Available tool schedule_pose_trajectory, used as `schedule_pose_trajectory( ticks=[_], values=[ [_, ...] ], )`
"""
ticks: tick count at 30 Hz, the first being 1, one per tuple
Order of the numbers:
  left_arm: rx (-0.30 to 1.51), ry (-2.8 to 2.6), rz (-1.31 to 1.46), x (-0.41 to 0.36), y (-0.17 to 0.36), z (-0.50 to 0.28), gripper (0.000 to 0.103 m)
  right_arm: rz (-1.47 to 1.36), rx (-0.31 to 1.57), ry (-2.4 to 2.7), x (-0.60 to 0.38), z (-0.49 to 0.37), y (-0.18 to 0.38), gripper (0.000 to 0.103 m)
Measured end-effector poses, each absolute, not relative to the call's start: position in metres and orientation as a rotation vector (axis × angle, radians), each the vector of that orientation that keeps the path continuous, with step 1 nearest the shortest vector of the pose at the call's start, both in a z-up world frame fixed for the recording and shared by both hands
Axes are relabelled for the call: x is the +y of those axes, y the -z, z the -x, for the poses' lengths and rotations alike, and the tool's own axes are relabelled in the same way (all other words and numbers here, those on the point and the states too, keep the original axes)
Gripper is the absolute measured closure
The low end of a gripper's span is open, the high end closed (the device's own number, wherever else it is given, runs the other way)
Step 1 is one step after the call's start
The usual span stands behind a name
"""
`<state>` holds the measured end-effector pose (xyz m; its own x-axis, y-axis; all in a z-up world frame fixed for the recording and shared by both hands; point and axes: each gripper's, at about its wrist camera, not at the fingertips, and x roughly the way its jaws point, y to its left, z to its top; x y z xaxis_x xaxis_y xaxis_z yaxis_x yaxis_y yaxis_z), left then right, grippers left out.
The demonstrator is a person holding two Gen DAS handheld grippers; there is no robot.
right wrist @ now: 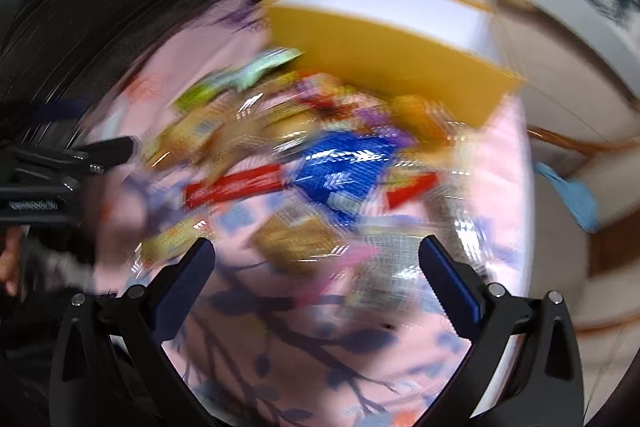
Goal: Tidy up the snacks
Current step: 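Grasp clear cracker bag with right tool while left tool grasps yellow-striped snack stick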
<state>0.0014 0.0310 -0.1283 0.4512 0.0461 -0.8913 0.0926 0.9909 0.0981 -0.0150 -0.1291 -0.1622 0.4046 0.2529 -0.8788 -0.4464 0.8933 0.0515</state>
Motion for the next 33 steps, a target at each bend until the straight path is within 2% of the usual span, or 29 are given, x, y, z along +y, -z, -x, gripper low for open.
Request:
schedule_pose_trajectory(
  ticks=[4,8,9,12,13,15,23,25,29,31,32,33],
  values=[
    [1.137,0.019,-0.154,0.032,0.148,0.010,0.002,0.322,1.089,-0.581,-0.107,-0.001,0.195,0.001],
    [1.174,0.012,-0.129,0.038,0.165,0.019,0.002,0.404,1.198,-0.648,-0.100,-0.021,0.239,0.002],
    [1.185,0.014,-0.117,0.039,0.169,0.020,0.002,0.404,1.232,-0.639,-0.102,-0.026,0.250,0.011],
    [1.204,0.018,-0.104,0.041,0.186,0.022,0.002,0.370,1.177,-0.618,-0.107,-0.024,0.253,0.024],
    [1.206,0.020,-0.110,0.039,0.192,0.022,0.002,0.368,1.161,-0.583,-0.109,-0.022,0.252,0.033],
    [1.213,0.033,-0.116,0.034,0.200,0.022,0.002,0.322,1.160,-0.558,-0.116,-0.019,0.250,0.043],
    [1.241,0.157,-0.199,-0.003,0.238,0.011,0.004,0.117,1.162,-0.450,-0.158,0.015,0.241,0.045],
    [1.280,0.179,-0.192,-0.006,0.252,0.007,0.017,0.089,1.159,-0.427,-0.168,0.017,0.241,0.045],
    [1.257,0.182,-0.118,0.004,0.249,0.001,0.033,0.046,1.162,-0.406,-0.180,0.025,0.240,0.045],
    [1.248,0.162,-0.114,0.009,0.246,0.000,0.053,0.049,1.159,-0.393,-0.170,0.025,0.243,0.045],
    [1.245,0.162,-0.114,0.013,0.243,0.001,0.071,0.051,1.157,-0.384,-0.168,0.026,0.241,0.045],
    [1.252,0.161,-0.121,0.014,0.242,0.001,0.075,0.052,1.152,-0.372,-0.166,0.025,0.239,0.045]
  ],
)
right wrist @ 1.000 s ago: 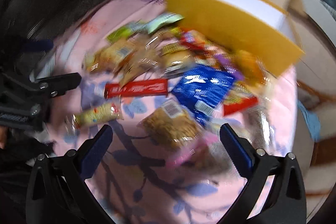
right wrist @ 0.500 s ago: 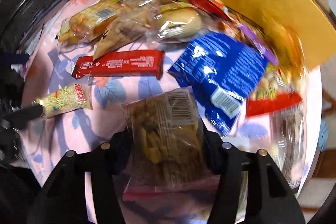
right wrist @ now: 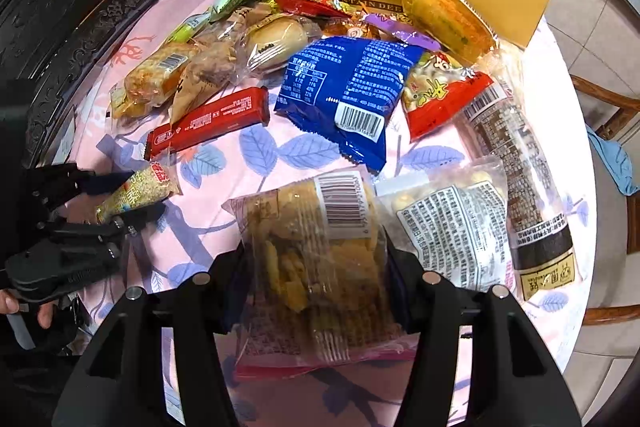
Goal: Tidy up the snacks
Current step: 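Grasp clear cracker bag with right tool while left tool grasps yellow-striped snack stick, then carry both held snacks over the yellow box and open both tools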
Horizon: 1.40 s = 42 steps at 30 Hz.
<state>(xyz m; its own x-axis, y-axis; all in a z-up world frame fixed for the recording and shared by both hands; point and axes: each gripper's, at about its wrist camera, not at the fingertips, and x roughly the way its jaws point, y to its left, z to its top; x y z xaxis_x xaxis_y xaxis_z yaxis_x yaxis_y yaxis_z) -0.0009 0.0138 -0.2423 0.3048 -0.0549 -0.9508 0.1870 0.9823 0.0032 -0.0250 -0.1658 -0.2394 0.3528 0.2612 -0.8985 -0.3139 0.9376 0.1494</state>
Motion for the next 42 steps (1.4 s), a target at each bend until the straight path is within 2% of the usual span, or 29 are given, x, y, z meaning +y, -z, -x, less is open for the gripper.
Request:
schedule_pose_trajectory(
  ticks=[6,15,27,37,38,39,40,41,42],
  values=[
    [1.236,0.158,-0.128,0.012,0.231,0.012,0.076,0.015,1.107,-0.338,-0.159,0.019,0.223,0.045],
    [1.123,0.159,-0.025,0.004,0.171,-0.014,0.075,0.016,1.036,-0.311,-0.160,0.005,0.191,0.045],
    [0.968,0.178,0.019,-0.035,0.086,-0.166,0.075,0.003,0.875,-0.214,-0.192,-0.111,0.105,0.045],
    [0.973,0.162,0.012,-0.050,0.070,-0.257,0.074,0.002,0.857,-0.188,-0.205,-0.200,0.085,0.045],
    [0.974,0.152,0.004,-0.051,0.071,-0.264,0.067,0.000,0.859,-0.188,-0.204,-0.208,0.083,0.044],
    [0.976,0.142,-0.003,-0.050,0.071,-0.270,0.030,0.003,0.867,-0.183,-0.205,-0.215,0.083,0.043],
    [0.984,0.105,-0.030,-0.051,0.069,-0.282,0.015,0.012,0.875,-0.167,-0.206,-0.224,0.084,0.038],
    [0.983,0.053,-0.056,-0.051,0.068,-0.290,0.005,0.022,0.875,-0.139,-0.208,-0.228,0.082,0.034],
    [0.979,0.046,-0.057,-0.048,0.066,-0.298,0.004,0.025,0.869,-0.128,-0.210,-0.229,0.079,0.030]
  ],
)
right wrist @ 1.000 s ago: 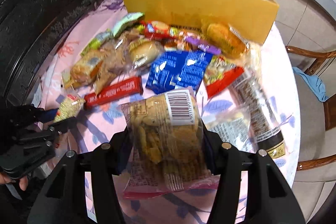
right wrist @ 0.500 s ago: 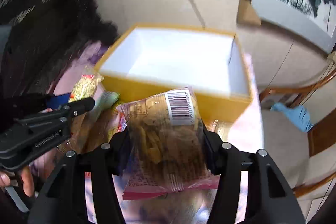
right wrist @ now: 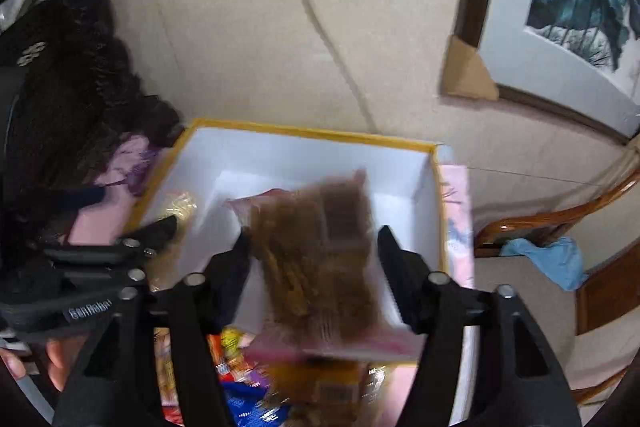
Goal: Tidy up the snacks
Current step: 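Carry both held snacks over the yellow box and open both tools, then grasp red chocolate bar with left tool while right tool grasps clear printed bag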
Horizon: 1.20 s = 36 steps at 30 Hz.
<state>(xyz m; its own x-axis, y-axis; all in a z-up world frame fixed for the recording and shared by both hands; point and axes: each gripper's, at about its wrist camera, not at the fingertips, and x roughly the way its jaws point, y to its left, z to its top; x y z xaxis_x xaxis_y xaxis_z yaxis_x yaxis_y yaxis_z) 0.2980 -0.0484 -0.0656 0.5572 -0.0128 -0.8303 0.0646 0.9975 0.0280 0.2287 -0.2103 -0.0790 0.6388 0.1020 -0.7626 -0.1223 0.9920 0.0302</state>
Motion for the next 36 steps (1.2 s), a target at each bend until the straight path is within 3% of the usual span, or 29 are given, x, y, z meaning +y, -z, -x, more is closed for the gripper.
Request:
schedule_pose_trajectory(
  ticks=[7,15,25,28,36],
  values=[
    [0.974,0.118,-0.026,-0.029,0.068,-0.265,0.005,0.059,0.962,-0.193,-0.224,-0.171,0.095,0.030],
    [1.088,0.127,-0.048,-0.007,0.138,-0.127,0.005,0.105,1.276,-0.228,-0.231,-0.026,0.192,0.029],
    [1.159,0.174,-0.105,0.006,0.176,-0.060,0.005,0.080,1.305,-0.136,-0.220,-0.008,0.264,0.027],
    [1.156,0.178,-0.134,0.005,0.179,-0.050,0.005,0.058,1.244,-0.125,-0.212,-0.006,0.259,0.058],
    [1.178,0.275,-0.212,-0.017,0.206,-0.047,0.004,-0.028,1.215,-0.193,-0.196,0.023,0.229,0.060]
  ],
)
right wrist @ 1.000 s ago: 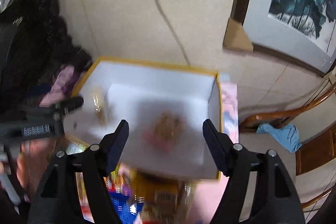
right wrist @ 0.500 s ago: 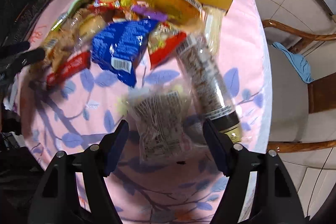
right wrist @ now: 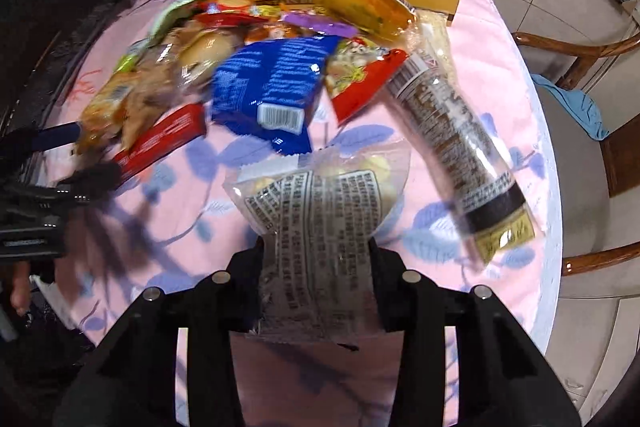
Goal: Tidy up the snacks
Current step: 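Grasp red chocolate bar with left tool while right tool grasps clear printed bag, then lower both held snacks into the yellow box and release them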
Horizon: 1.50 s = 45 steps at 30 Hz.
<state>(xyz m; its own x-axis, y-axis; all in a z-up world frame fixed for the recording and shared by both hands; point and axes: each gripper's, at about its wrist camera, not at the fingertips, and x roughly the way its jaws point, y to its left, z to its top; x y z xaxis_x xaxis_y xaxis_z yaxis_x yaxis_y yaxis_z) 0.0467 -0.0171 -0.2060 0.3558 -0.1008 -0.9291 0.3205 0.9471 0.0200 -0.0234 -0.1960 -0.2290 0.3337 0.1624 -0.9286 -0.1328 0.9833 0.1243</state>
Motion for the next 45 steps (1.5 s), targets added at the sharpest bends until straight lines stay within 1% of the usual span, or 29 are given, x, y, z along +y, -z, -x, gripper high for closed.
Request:
schedule_pose_trajectory(
  ticks=[3,8,9,11,15,16,17,18,19,20,21,22,28,32,36,40,45],
  values=[
    [1.237,0.245,-0.203,-0.016,0.222,-0.049,0.005,-0.037,1.205,-0.180,-0.196,0.032,0.223,0.060],
    [1.253,0.287,-0.151,-0.015,0.245,-0.069,0.005,-0.065,1.201,-0.158,-0.209,0.040,0.219,0.060],
    [1.265,0.293,-0.154,-0.019,0.251,-0.074,0.002,-0.066,1.199,-0.156,-0.209,0.042,0.218,0.060],
    [1.238,0.282,-0.209,-0.033,0.253,-0.080,0.002,-0.068,1.193,-0.153,-0.207,0.042,0.215,0.060],
    [1.255,0.297,-0.199,-0.047,0.253,-0.079,0.004,-0.083,1.193,-0.150,-0.209,0.042,0.212,0.059],
    [1.244,0.302,-0.220,-0.051,0.252,-0.073,0.007,-0.089,1.193,-0.149,-0.209,0.042,0.211,0.059],
    [1.234,0.309,-0.222,-0.053,0.250,-0.069,0.017,-0.098,1.193,-0.149,-0.210,0.041,0.211,0.059],
    [1.225,0.316,-0.220,-0.053,0.247,-0.064,0.031,-0.102,1.192,-0.149,-0.211,0.041,0.211,0.059],
    [1.221,0.317,-0.219,-0.053,0.246,-0.062,0.041,-0.106,1.192,-0.150,-0.211,0.040,0.211,0.059],
    [1.216,0.319,-0.208,-0.052,0.242,-0.061,0.064,-0.111,1.193,-0.153,-0.210,0.039,0.211,0.059],
    [1.220,0.325,-0.194,-0.050,0.241,-0.061,0.077,-0.117,1.196,-0.156,-0.209,0.037,0.212,0.059],
    [1.226,0.327,-0.179,-0.046,0.240,-0.060,0.079,-0.120,1.199,-0.159,-0.208,0.036,0.213,0.059],
    [1.238,0.373,-0.104,-0.040,0.234,-0.051,0.079,-0.112,1.182,-0.175,-0.198,0.031,0.209,0.059],
    [1.193,0.400,-0.080,-0.040,0.207,-0.038,0.079,-0.115,1.151,-0.163,-0.200,0.028,0.199,0.059],
    [1.142,0.396,-0.063,-0.039,0.177,-0.041,0.079,-0.105,1.124,-0.159,-0.199,0.022,0.190,0.060],
    [1.102,0.372,-0.028,-0.034,0.153,-0.060,0.079,-0.097,1.108,-0.162,-0.196,0.009,0.182,0.060],
    [1.033,0.330,-0.023,-0.033,0.117,-0.100,0.079,-0.080,1.041,-0.176,-0.190,-0.038,0.152,0.060]
  ],
)
